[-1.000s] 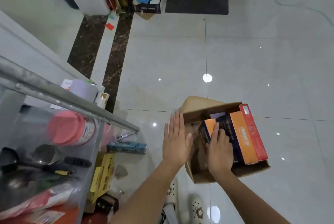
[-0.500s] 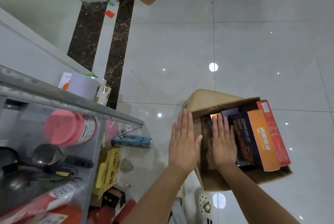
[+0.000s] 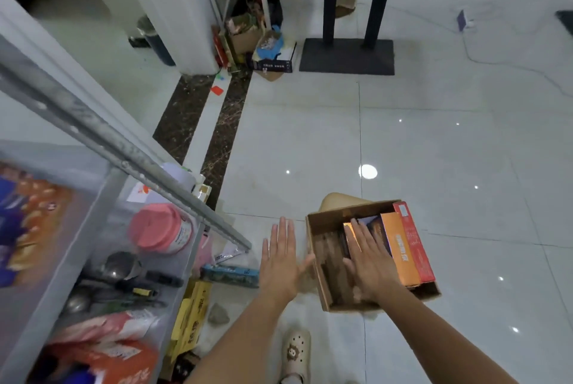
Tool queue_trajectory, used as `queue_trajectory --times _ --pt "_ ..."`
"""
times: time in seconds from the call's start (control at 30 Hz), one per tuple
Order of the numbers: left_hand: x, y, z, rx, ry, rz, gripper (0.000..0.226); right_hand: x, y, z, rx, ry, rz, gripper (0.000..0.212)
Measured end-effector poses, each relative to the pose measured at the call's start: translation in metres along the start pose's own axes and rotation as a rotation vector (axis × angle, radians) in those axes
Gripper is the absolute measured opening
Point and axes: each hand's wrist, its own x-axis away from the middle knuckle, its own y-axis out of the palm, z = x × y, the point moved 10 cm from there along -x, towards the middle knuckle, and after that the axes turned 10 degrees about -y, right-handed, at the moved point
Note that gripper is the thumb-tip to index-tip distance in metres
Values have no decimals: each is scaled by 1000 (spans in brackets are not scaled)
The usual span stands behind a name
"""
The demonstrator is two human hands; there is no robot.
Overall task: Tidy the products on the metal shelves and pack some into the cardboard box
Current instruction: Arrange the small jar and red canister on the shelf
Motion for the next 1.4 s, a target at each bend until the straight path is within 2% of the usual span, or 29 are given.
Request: queue_trajectory --times 0.07,0.17,0.27,0.4,0.5,0.53,0.57,0.63,0.67,0.73,0.87,0.97,1.03,1.1,1.17,1.27,1.33,1.4 --pt "34 -22 -12 -23 -60 29 99 13 -13 -10 -16 -72 -52 76" --pt "87 -47 -28 -31 -170 104 92 25 -41 -32 15 -200 -11 79" --pt "151 -59 -45 -3 -323 211 103 47 -71 -69 93 -310 3 90" --pt "257 -55 -75 57 -514 259 107 97 -97 -140 259 -536 23 110" --pt "338 -55 -115 134 -675 315 92 136 -110 -211 282 -713 -10 119" --pt "365 -58 -129 164 -732 367 93 149 -117 -237 272 -769 7 121" --pt "392 -56 -140 177 -784 342 100 161 -119 -261 256 -814 -4 123" --pt "442 -48 -165 187 -885 368 124 189 -123 -314 294 -935 16 117" --pt "470 -46 -176 217 -940 413 129 205 -123 -340 298 -989 49 108" --pt "517 -38 -195 223 -1034 450 129 230 -104 -388 291 -1101 14 88" --pt "616 -9 -231 289 -1210 489 130 298 -75 -478 284 -1328 40 80" --pt "691 7 -257 299 -1342 563 124 345 -54 -538 348 -1400 6 86" --pt "735 17 -275 311 -1411 561 119 382 -60 -576 367 -1432 71 97" --pt "773 28 -294 313 -1451 541 96 413 -54 -613 384 -1480 99 119" --pt "808 37 -315 315 -1476 511 86 444 -48 -642 403 -1548 107 121" --pt "854 28 -342 247 -1491 600 97 472 -34 -686 408 -1565 93 112" --pt "876 26 -367 226 -1488 628 110 480 -25 -713 388 -1534 89 94" --pt "888 27 -394 254 -1451 625 116 484 -25 -738 410 -1524 101 101"
